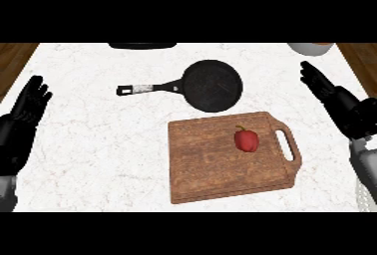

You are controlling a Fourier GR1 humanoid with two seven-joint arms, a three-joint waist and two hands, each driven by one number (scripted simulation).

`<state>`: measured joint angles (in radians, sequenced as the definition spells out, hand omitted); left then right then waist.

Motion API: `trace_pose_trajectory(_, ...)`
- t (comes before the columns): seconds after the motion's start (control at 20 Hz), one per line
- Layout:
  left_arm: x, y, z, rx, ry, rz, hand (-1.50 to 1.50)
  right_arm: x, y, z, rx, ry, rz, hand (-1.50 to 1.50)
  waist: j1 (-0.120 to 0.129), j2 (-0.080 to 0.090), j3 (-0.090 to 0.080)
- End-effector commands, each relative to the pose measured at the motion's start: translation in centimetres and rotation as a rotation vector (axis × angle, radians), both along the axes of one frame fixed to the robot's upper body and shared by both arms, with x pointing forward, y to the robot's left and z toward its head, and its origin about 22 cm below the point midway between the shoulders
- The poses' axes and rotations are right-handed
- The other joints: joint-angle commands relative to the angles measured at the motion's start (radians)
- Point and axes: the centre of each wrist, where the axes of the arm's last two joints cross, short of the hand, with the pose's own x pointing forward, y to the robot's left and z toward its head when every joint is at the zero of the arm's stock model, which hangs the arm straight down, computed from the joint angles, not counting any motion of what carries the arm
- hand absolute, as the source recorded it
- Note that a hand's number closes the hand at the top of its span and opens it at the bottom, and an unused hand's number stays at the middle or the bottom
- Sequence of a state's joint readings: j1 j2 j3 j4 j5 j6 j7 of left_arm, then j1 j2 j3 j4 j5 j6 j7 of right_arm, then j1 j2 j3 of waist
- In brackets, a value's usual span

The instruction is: Pick the bell pepper from the cutting board and place it in the pan

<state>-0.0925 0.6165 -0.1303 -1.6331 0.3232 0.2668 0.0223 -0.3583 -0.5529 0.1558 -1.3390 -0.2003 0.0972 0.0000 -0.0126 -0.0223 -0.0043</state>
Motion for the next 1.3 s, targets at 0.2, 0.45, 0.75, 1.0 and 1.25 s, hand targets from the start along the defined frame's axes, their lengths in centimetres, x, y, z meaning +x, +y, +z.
trace_pose_trajectory(0.2,-0.6,3.8,-4.5,0.108,0.259,0.219,0.00,0.3,11.4,3.3,0.146,-0.212,0.276,-1.50,0.017,0.029,0.003)
trace_pose_trajectory(0.45,-2.6,4.7,-6.2,0.080,0.391,0.258,0.00,0.8,3.0,3.0,-0.087,-0.424,-0.359,1.50,-0.050,0.017,0.005)
trace_pose_trajectory(0.75,-0.3,3.3,-7.6,0.076,0.419,0.257,0.00,-6.4,8.8,-4.3,0.116,-0.556,-0.250,-1.50,-0.014,0.022,0.004)
trace_pose_trajectory(1.0,-1.3,4.9,-7.6,0.074,0.412,0.259,0.00,-9.0,8.9,-0.5,-0.099,-0.528,-0.206,-1.50,0.001,0.017,0.002)
trace_pose_trajectory(1.25,0.4,4.7,-6.6,0.087,0.429,0.262,0.00,-8.0,8.8,3.1,-0.419,-0.403,-0.221,-1.50,-0.008,0.015,-0.002)
